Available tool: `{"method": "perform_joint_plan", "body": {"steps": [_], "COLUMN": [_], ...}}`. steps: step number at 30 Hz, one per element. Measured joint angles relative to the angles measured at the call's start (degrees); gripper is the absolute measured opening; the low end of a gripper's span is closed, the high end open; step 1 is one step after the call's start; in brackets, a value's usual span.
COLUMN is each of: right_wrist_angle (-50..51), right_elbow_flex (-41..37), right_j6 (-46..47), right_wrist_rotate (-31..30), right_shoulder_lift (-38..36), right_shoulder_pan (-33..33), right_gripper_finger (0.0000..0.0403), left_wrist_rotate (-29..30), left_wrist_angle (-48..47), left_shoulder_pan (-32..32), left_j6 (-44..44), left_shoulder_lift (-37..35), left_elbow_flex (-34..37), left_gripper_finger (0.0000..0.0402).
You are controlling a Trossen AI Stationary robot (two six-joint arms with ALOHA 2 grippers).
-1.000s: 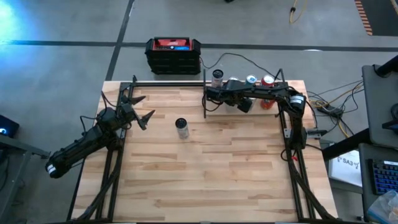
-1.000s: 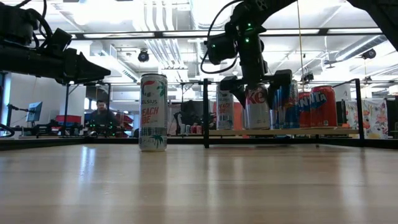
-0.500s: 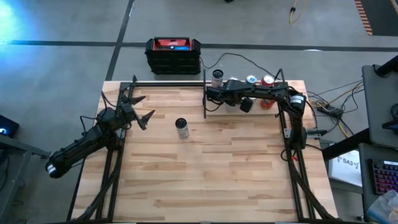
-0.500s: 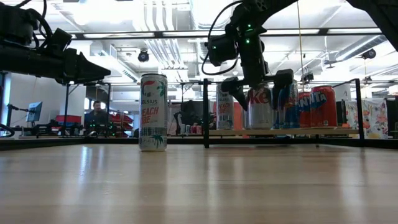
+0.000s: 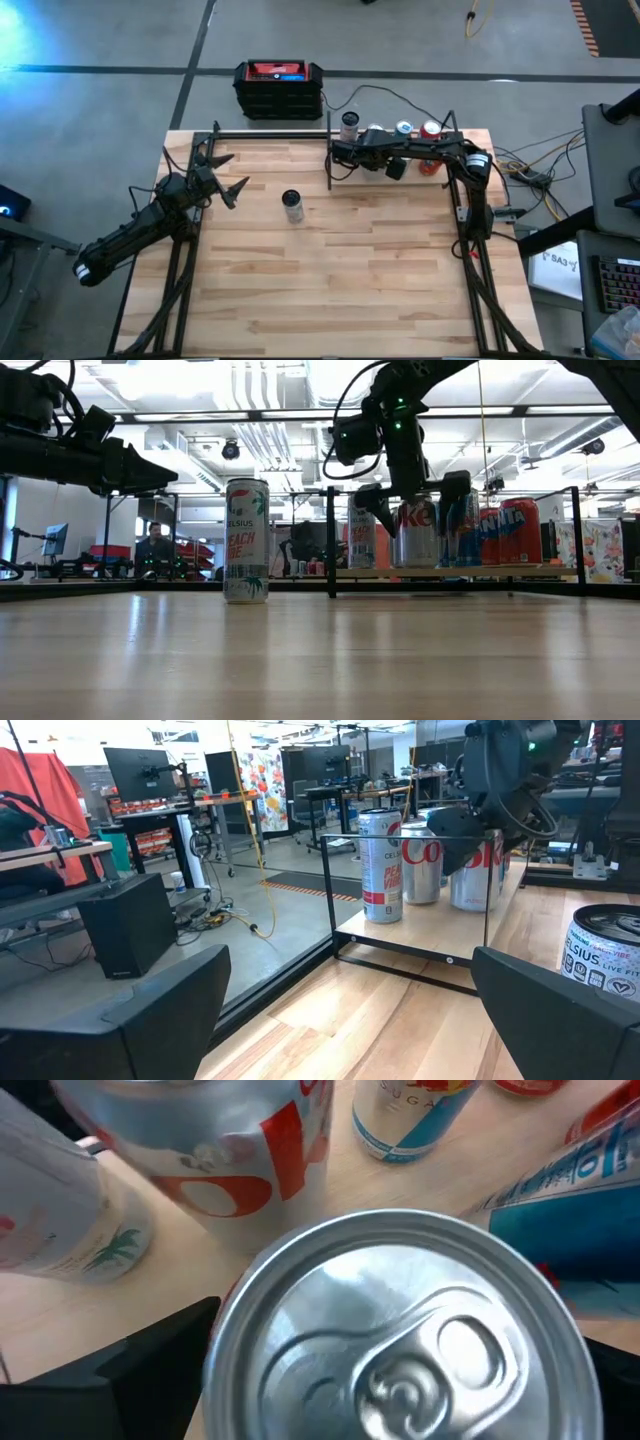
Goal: Place canned beverage on shelf
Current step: Put the red silver soda can on the shelf aligned with the other silver soda can, then put the white pink soda can on the shelf aligned with the other white pink soda can
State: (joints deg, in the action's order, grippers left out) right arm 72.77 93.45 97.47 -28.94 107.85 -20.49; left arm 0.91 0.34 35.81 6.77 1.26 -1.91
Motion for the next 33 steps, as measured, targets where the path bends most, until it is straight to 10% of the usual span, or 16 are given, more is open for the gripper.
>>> {"method": "perform_joint_plan", "body": {"steps": [33], "right_wrist_angle": [8.28], "right_elbow_flex": [0.04], "right_j6": [7.77], "right_wrist_rotate": [-4.37], "right_shoulder_lift": [-0.85], "right_shoulder_pan": [12.06], "right_gripper_finger": [0.04], "left_wrist_rotate": [0.01], "left_wrist_angle": [0.0], "left_shoulder_pan": [0.01], "left_j6": [0.01], "left_shoulder_lift": [-0.01], "left_elbow_flex": [0.01], "left_gripper_finger": [0.0398]}}
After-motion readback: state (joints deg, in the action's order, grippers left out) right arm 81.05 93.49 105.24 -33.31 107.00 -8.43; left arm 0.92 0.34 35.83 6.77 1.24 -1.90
